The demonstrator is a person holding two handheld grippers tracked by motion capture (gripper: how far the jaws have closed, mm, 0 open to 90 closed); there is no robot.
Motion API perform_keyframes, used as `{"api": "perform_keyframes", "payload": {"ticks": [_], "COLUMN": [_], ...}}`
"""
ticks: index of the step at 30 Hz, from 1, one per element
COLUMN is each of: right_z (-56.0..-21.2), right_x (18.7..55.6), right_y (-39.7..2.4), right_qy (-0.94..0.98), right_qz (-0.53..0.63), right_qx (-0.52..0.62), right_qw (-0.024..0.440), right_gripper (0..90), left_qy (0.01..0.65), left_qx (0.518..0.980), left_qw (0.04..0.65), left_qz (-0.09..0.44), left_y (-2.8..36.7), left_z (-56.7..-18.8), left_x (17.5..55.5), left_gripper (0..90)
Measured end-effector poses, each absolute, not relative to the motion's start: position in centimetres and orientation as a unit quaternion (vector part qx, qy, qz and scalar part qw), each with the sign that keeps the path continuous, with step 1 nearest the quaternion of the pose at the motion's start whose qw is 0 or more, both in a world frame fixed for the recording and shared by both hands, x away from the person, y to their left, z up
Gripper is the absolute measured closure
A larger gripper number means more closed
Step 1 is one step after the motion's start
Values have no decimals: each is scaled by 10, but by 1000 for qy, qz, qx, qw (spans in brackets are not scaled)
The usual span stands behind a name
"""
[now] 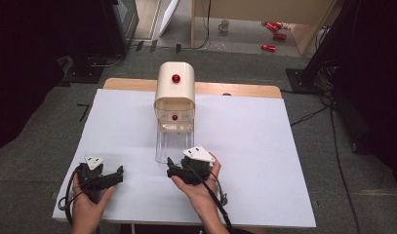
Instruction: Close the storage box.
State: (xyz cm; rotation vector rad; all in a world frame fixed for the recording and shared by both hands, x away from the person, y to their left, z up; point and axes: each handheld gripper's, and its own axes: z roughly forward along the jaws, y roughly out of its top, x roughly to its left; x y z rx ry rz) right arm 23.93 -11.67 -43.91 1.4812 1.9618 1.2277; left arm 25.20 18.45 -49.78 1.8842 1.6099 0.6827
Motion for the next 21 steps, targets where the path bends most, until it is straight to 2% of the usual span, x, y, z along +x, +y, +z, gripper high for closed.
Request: {"api": "perform_keyframes", "payload": {"ticks": [13, 21], "right_z": [-458, -467], "right_x": [220, 213], "right_y": [-111, -109], "right_qy": [697, 686], "right_qz": [429, 424], "right_qx": [538, 547], "right_qw": [202, 224], "right_gripper": [173, 280], "left_qy": [601, 601], "left_qx": [703, 703], "left_qw": [282, 282], "left_qz": [255, 255], "left_y": [184, 184], "left_z": [-498, -498], "left_x": [252, 252], "left_gripper": [73, 73]}}
